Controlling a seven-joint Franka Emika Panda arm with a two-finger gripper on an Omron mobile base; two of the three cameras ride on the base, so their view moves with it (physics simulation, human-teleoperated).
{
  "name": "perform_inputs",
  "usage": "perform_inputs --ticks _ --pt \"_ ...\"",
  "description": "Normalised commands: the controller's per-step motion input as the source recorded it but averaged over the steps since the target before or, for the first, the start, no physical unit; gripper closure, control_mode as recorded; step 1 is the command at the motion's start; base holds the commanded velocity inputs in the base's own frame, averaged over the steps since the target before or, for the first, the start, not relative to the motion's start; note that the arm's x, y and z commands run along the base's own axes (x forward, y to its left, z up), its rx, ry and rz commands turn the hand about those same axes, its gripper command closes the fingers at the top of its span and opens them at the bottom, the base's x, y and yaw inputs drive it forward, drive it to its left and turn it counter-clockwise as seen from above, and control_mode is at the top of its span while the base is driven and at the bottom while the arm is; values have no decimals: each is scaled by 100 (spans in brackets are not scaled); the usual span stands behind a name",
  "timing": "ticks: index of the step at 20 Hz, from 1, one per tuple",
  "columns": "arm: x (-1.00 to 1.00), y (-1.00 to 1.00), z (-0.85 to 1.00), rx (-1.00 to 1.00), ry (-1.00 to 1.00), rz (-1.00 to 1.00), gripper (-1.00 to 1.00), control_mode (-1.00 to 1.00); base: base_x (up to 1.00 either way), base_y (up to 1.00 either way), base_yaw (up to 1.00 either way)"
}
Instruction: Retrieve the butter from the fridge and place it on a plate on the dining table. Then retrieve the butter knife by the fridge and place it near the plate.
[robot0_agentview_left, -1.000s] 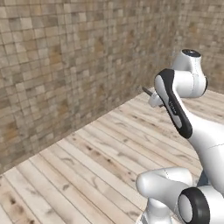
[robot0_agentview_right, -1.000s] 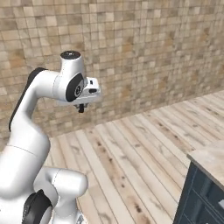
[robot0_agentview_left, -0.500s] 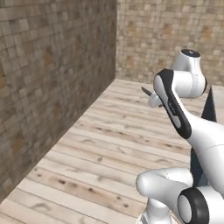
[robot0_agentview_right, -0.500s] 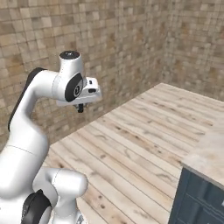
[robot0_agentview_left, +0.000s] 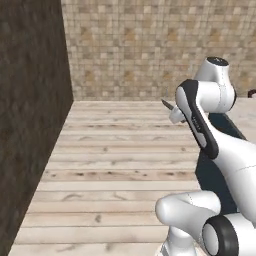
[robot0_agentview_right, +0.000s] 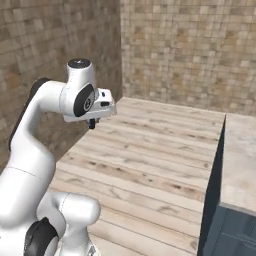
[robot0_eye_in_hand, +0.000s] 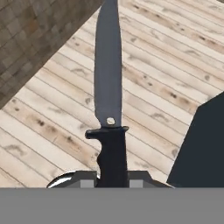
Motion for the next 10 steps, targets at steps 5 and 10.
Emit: perform_inputs --ticks 5,10 --pt "0 0 0 0 0 0 100 100 100 49 -58" --pt "0 0 0 0 0 0 100 100 100 53 -55"
